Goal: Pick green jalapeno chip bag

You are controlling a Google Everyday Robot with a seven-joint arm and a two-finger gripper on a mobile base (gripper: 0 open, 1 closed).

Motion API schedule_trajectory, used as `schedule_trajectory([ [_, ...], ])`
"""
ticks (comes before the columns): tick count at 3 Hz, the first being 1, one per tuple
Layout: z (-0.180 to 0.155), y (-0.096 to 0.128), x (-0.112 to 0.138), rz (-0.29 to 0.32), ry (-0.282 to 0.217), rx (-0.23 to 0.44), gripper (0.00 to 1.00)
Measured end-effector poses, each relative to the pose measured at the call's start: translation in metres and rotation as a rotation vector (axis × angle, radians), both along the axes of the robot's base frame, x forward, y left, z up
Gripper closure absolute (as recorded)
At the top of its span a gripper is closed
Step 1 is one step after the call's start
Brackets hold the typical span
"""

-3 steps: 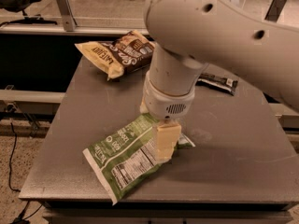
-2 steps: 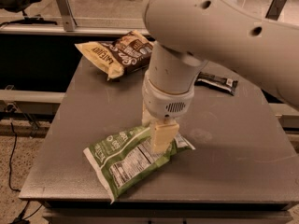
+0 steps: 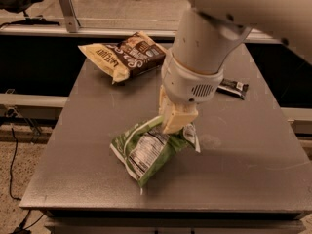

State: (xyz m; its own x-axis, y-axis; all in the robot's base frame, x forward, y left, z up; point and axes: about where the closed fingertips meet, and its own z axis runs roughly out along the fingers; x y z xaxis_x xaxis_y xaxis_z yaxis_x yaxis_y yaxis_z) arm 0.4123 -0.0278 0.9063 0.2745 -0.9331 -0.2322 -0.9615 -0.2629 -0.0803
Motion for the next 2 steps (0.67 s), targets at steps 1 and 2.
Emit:
schedule_trajectory([
  [1,0.025,-0.006,0.001,-0.009,-0.002,0.044,1.00],
  [2,0.052,-0.012,0.002,-0.016,0.013,0.097,1.00],
])
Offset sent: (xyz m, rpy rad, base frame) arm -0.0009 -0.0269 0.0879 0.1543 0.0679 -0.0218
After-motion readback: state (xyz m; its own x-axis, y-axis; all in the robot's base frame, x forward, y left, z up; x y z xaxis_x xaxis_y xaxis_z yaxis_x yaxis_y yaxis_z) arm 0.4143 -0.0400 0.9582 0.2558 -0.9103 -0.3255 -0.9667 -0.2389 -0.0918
